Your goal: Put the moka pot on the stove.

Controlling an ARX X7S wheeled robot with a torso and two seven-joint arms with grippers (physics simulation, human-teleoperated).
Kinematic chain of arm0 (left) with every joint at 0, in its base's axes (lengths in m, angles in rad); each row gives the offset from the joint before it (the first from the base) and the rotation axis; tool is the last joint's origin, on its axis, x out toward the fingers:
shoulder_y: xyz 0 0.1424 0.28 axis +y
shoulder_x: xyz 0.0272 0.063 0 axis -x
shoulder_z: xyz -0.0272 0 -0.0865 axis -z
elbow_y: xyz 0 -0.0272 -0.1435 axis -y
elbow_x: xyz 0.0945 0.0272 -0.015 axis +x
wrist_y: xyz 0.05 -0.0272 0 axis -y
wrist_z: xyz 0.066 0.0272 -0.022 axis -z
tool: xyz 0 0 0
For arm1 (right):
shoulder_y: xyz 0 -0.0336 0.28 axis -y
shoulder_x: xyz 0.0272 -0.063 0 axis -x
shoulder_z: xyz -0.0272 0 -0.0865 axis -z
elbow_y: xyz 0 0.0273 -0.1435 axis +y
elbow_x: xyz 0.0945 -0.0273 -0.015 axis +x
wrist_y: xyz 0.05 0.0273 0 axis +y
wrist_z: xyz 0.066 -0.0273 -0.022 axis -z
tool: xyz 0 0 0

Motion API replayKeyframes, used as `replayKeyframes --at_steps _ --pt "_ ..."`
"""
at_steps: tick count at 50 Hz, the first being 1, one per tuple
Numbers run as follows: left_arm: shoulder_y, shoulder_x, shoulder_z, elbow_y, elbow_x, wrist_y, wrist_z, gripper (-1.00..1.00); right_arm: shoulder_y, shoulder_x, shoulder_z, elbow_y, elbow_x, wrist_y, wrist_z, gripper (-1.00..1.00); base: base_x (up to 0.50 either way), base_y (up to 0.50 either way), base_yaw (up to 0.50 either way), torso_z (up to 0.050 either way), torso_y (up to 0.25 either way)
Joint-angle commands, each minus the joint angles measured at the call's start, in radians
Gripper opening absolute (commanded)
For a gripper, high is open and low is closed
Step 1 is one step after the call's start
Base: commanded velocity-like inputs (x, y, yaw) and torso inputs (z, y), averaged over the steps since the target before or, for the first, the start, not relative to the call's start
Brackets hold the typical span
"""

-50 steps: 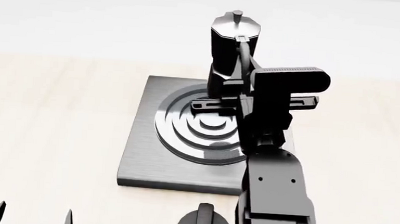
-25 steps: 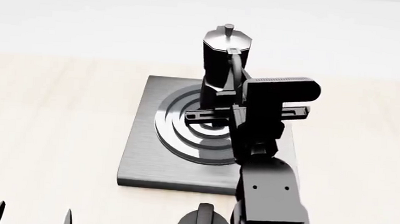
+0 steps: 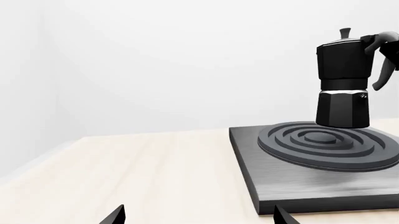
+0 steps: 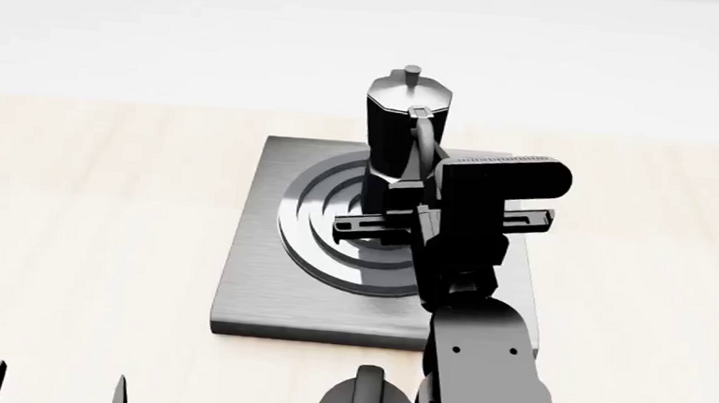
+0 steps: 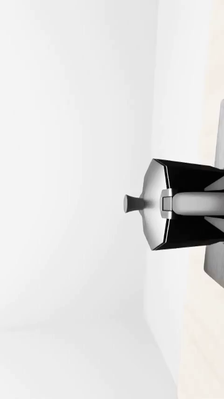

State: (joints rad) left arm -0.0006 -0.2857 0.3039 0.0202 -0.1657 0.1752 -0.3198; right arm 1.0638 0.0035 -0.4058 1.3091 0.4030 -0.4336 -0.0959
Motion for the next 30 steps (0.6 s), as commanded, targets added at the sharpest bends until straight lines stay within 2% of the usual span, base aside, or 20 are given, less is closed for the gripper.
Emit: replayKeyframes --at_steps 1,30 --pt "0.003 0.001 -0.012 -0.001 -0.031 0.014 0.016 1.0 0.008 -0.003 0.045 0.0 -0.049 -0.019 -0.01 -1.0 0.0 0.0 0.0 0.0 0.0" --pt "-0.001 -0.004 -0.006 -0.013 -0.038 0.023 0.009 1.0 -0.005 -0.003 -0.008 0.0 0.011 -0.016 -0.011 -1.0 0.0 0.0 0.0 0.0 0.001"
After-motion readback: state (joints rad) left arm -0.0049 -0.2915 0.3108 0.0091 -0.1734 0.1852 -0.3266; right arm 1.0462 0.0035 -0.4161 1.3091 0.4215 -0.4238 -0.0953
